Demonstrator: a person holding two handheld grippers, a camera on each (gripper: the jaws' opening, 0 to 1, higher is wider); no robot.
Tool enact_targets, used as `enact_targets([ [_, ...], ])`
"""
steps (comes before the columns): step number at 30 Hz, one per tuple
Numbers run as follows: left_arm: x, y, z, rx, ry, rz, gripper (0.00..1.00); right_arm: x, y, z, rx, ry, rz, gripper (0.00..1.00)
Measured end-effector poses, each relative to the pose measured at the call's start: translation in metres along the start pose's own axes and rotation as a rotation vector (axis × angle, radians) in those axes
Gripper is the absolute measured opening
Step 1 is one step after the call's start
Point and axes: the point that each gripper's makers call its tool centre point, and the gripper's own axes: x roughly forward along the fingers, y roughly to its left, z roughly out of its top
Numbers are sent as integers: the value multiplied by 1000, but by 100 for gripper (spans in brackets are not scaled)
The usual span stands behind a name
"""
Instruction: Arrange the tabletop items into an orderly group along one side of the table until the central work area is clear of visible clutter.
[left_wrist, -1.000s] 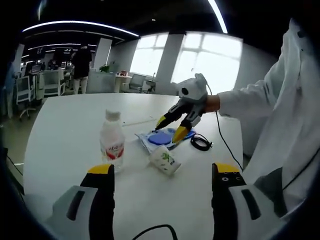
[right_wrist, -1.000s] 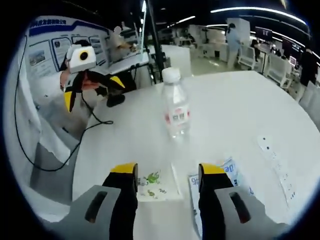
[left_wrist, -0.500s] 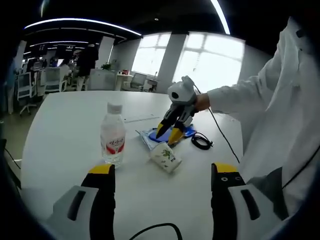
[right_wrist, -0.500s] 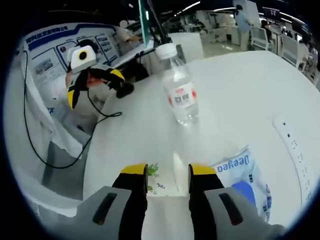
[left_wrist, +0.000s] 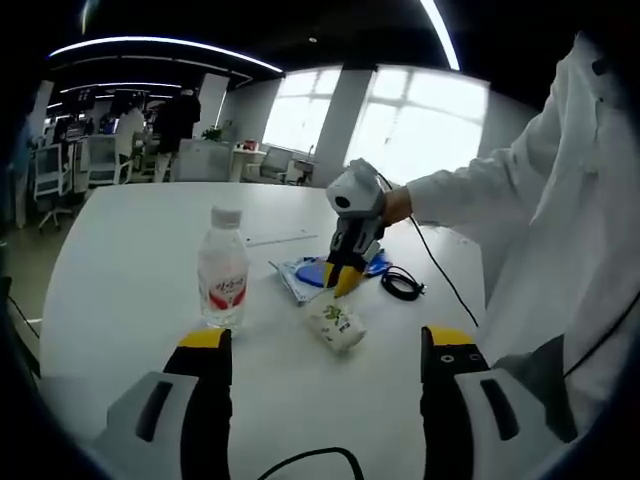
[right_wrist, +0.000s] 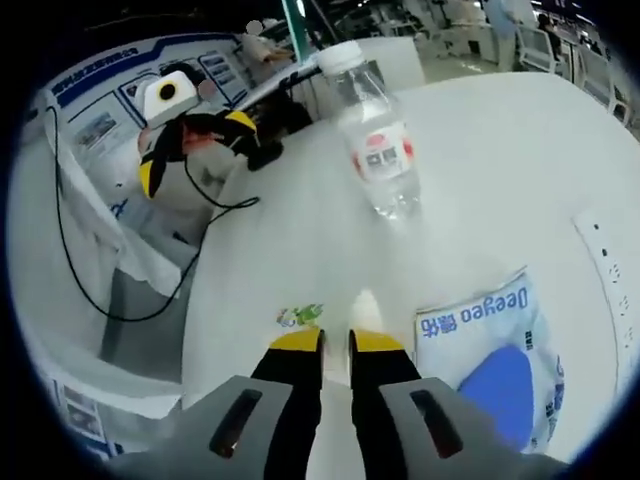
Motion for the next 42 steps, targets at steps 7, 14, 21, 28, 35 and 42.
enact_targets([
  [7, 0, -4, 4, 2, -13, -7, 78, -8, 40, 2, 11, 14, 78, 0],
  [14, -2, -9, 7, 11, -22, -14, 78, -14, 73, 13, -33, -16, 80, 0],
  [21, -6, -13, 6, 16, -23, -19, 78, -41, 48, 50, -181, -65, -183, 0],
  [28, -8, -15, 8, 21, -26, -21, 78, -55, 22, 80, -326, -53, -379, 0],
  [35, -8, -14, 6, 20, -22, -21, 77, -34, -3, 84, -448, 48, -444, 0],
  [42, -10, -10, 3, 9, -20, -11, 77, -10, -21, 77, -581, 165, -438, 0],
])
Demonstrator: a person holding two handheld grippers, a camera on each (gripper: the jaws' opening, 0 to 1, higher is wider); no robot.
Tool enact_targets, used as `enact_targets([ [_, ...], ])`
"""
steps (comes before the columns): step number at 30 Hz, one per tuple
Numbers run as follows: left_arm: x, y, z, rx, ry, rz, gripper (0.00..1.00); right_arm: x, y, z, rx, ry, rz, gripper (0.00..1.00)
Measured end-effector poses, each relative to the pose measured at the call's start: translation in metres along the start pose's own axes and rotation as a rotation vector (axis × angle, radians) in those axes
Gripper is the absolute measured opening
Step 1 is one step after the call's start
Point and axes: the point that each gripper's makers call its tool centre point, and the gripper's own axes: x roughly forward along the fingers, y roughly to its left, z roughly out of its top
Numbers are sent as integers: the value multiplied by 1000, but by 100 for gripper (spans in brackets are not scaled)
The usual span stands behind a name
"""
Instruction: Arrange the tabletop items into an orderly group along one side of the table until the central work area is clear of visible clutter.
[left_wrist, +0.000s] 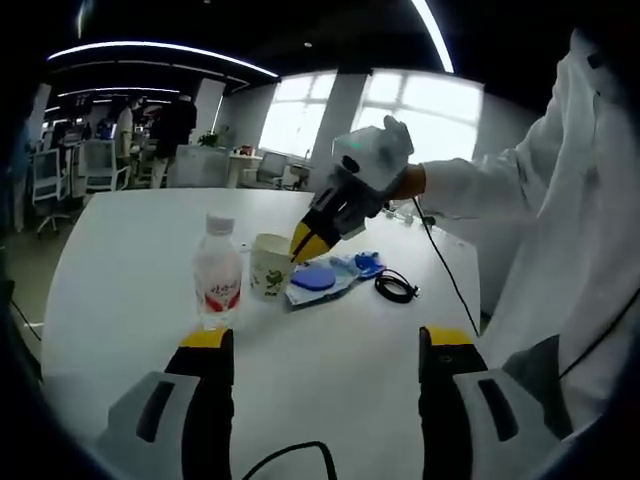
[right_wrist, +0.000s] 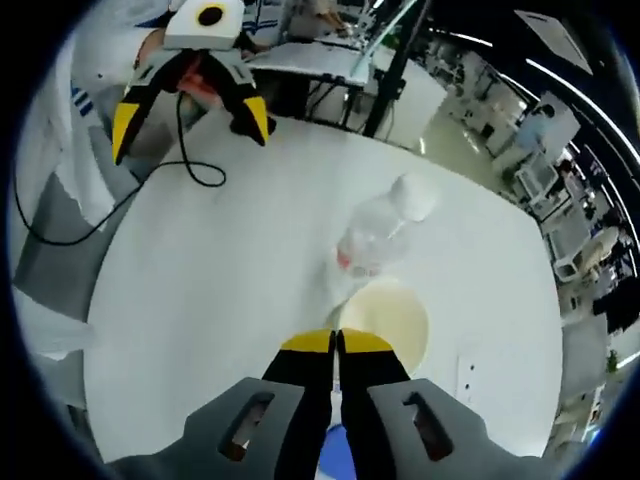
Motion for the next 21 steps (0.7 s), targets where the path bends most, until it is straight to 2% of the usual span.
enact_targets([
  [10, 4, 1, -8, -15, 9, -1, 77, 22, 0, -8, -14, 21, 16, 0],
  [21, 4, 3, -8, -23, 7, 3, 77, 33, 2, -13, -20, 27, 35, 0],
])
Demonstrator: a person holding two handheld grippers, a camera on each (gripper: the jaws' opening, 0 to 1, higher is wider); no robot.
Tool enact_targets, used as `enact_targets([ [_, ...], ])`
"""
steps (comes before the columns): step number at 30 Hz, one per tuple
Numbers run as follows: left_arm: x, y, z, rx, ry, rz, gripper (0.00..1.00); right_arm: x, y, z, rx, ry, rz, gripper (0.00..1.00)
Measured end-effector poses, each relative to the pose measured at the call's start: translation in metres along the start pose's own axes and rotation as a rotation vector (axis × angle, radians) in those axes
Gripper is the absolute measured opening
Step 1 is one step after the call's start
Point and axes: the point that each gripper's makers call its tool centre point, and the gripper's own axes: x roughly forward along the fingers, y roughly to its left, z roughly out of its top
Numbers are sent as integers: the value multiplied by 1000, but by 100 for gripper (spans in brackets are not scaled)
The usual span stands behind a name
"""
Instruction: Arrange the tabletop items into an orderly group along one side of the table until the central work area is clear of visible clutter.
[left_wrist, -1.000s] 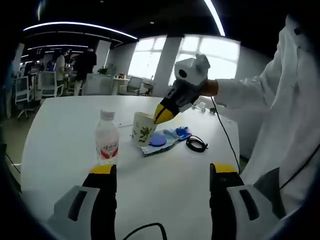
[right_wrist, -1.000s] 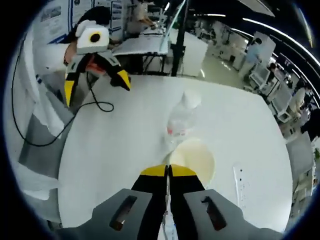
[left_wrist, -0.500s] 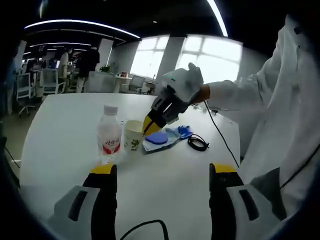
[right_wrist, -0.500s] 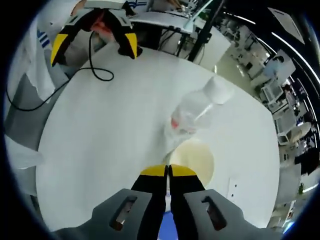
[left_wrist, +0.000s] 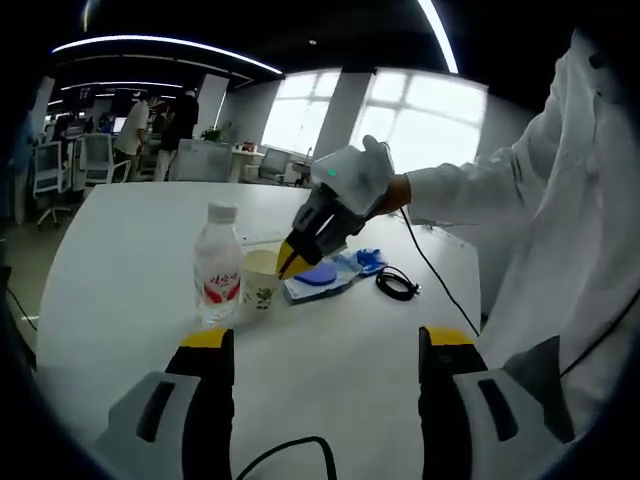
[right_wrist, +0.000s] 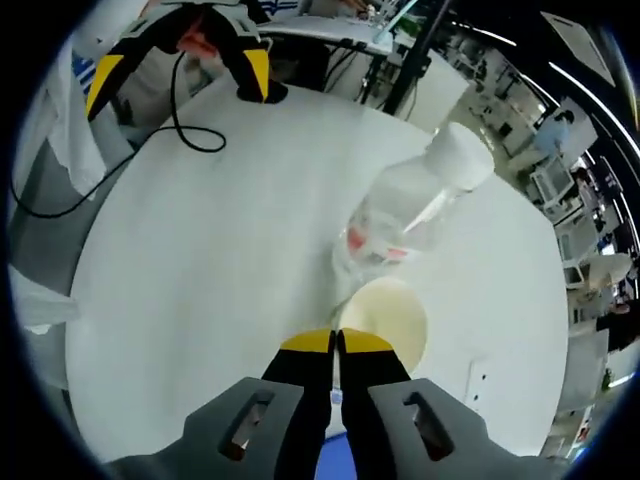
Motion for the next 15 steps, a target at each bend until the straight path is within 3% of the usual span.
enact_targets([
  [8, 2, -2, -2, 2, 7, -4, 77, 4, 3, -3, 13, -7, 8, 1],
  [11, 2, -3, -2, 1, 7, -5, 76, 5, 3, -3, 13, -10, -2, 11],
  [15, 2, -3, -2, 1, 8, -5, 77, 2, 2, -3, 28, -17, -8, 11],
])
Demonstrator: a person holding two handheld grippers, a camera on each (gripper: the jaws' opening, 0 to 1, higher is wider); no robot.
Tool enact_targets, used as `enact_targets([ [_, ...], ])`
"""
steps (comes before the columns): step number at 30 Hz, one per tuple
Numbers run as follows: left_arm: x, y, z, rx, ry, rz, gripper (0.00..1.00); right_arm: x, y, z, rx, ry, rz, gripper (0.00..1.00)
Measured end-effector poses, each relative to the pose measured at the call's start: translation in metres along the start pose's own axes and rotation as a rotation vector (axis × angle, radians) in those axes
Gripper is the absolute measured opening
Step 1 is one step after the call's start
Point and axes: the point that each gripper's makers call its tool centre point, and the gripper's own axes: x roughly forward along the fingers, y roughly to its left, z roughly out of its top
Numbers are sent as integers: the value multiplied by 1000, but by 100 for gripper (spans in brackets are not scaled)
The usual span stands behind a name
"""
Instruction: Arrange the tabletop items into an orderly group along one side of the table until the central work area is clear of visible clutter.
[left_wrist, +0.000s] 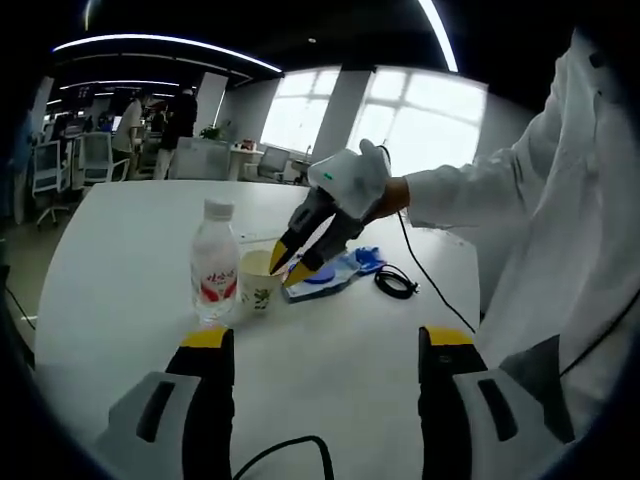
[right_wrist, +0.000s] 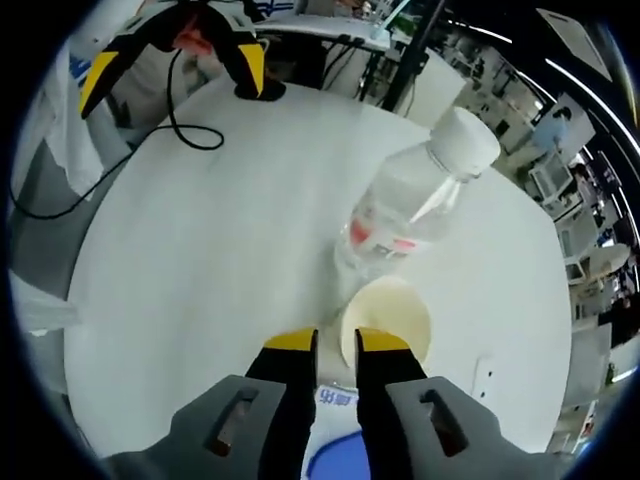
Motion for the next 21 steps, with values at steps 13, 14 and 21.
enact_targets([
  [13, 1, -7, 6, 18, 1, -8, 77, -14, 2, 5, 92, -64, -30, 24],
  [14, 1, -7, 7, 20, 2, -8, 77, -16, 3, 6, 108, -77, -35, 25],
  [21, 2, -12, 12, 33, 3, -11, 78, -28, 5, 4, 181, -127, -77, 34],
])
